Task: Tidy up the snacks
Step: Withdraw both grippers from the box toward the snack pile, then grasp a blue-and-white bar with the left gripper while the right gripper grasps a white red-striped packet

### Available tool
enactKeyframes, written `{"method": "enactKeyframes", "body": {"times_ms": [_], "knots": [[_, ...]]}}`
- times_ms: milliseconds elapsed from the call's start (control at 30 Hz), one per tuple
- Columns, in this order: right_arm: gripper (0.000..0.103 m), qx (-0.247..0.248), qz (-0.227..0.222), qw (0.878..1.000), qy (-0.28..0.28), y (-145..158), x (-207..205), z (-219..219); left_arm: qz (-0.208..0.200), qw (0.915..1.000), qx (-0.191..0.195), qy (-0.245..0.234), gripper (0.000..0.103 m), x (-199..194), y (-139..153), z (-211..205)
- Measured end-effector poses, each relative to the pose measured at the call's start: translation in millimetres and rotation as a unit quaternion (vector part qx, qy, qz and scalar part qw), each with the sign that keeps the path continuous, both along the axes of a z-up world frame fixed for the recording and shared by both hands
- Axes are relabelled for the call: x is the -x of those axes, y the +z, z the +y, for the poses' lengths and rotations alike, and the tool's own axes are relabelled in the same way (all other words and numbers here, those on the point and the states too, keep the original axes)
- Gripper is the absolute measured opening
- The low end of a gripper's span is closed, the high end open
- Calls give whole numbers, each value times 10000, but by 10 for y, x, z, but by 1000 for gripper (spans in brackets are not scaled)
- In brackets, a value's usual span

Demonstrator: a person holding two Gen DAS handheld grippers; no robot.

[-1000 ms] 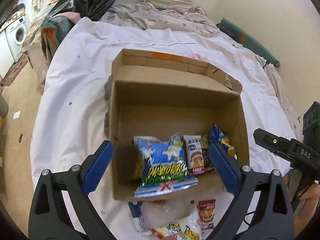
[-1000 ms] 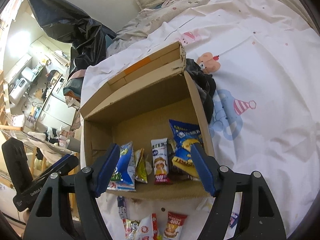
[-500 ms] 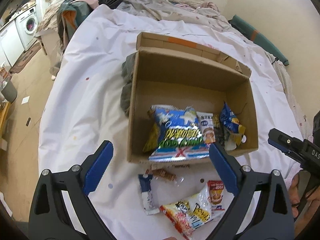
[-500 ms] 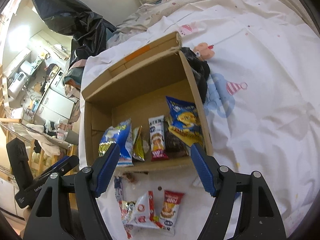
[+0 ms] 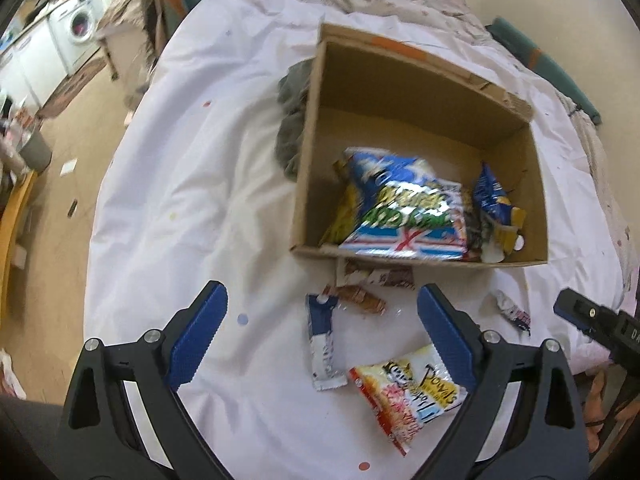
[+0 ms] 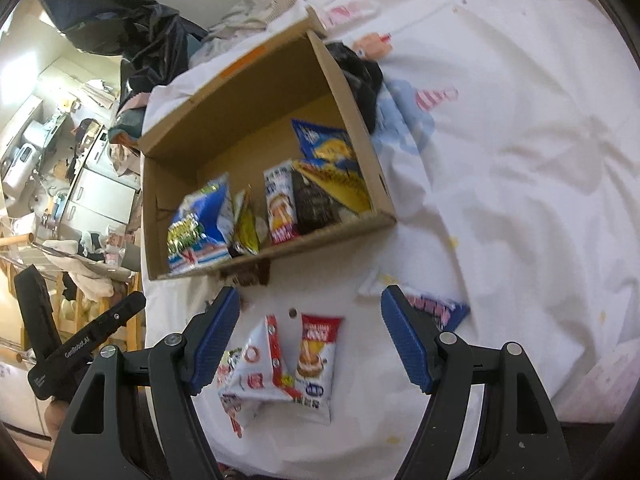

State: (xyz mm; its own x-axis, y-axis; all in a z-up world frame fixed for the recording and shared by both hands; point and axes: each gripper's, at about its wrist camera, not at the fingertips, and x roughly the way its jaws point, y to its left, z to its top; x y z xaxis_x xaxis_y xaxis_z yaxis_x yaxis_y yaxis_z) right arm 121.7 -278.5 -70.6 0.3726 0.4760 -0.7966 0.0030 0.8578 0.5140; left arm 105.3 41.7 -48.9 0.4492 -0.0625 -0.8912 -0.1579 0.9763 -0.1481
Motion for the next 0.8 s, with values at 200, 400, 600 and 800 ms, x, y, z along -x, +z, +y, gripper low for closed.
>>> {"method": "enactKeyframes", "body": {"times_ms": [200, 400, 600, 800], "knots": [[76, -48, 182, 9998, -74, -87, -13, -41, 643, 9977, 162, 170, 74, -24, -338, 56], [76, -138, 193, 9997, -45, -84, -44, 12, 1270, 9914, 287, 111, 49, -108, -771, -75], [76, -117, 258, 9996, 0, -117, -52, 36, 1598, 9871, -40, -124, 15, -153, -1022, -247], [76, -379, 463, 9980, 220, -200, -73, 138, 1445, 9894, -122, -12, 15, -102, -851, -158]]}}
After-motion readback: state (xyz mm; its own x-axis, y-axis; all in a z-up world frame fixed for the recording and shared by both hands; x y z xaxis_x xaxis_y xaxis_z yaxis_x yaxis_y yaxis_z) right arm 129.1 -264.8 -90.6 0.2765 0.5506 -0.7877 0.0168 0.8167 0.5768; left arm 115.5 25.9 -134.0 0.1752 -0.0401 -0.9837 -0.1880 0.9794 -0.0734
